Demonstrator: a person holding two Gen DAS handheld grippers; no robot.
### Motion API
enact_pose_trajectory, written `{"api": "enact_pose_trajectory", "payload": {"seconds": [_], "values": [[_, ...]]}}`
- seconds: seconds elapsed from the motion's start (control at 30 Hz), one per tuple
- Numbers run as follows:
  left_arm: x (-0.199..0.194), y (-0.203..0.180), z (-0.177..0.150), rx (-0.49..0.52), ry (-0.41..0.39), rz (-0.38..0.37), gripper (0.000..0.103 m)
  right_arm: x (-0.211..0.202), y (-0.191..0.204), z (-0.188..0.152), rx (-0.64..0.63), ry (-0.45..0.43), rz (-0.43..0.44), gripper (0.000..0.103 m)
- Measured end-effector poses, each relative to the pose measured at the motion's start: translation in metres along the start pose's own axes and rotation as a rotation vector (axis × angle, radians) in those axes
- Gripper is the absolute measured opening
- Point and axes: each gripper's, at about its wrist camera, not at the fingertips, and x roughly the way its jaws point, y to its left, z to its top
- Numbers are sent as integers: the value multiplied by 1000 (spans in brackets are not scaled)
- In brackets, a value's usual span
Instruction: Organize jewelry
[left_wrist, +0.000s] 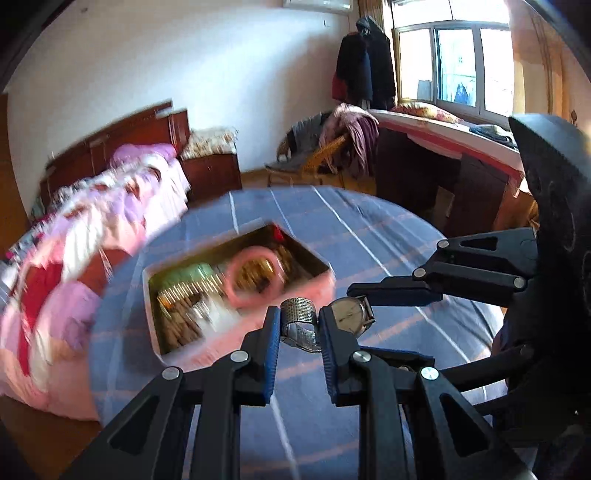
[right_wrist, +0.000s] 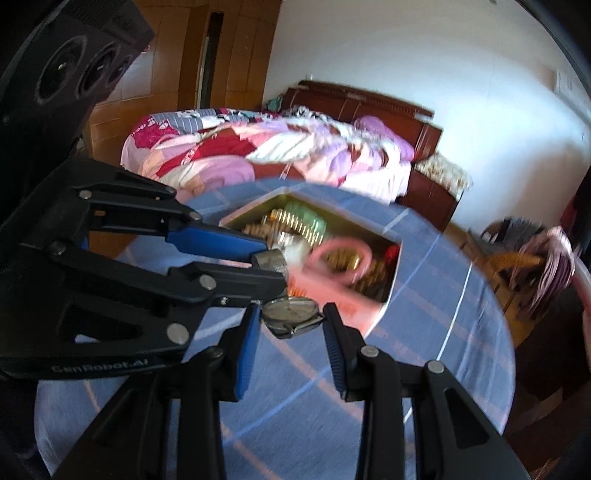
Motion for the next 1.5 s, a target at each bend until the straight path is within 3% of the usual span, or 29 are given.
{"api": "enact_pose_trajectory", "payload": {"seconds": [0.07, 0.13, 0.2, 0.23, 0.27, 0.5, 0.8, 0.9, 1.5], "values": [[0, 11, 20, 10, -24, 27, 21, 3, -8, 24, -21, -25, -23, 37], [19, 26, 39, 28, -13, 35, 21, 27, -22, 44, -13, 33, -5, 37], [51, 51, 47, -28, 51, 108, 30, 59, -41, 54, 35, 45, -56, 51], [61, 61, 45, -54, 79, 159, 45, 68, -46, 50, 54, 59, -78, 70], [64, 66, 39, -70, 91, 180, 53, 77, -47, 43, 75, 92, -68, 74], [38, 46, -23, -76, 35, 93, 59, 55, -31, -20, 101, 94, -110, 74], [-3, 23, -29, -82, -12, 116, 61, 21, -44, -3, 222, 12, -131, 84], [-13, 26, -29, -92, -28, 158, 69, 14, -42, 5, 220, -23, -155, 89], [-2, 37, -35, -136, 21, 170, 71, 9, -44, -3, 222, -30, -157, 94]]}}
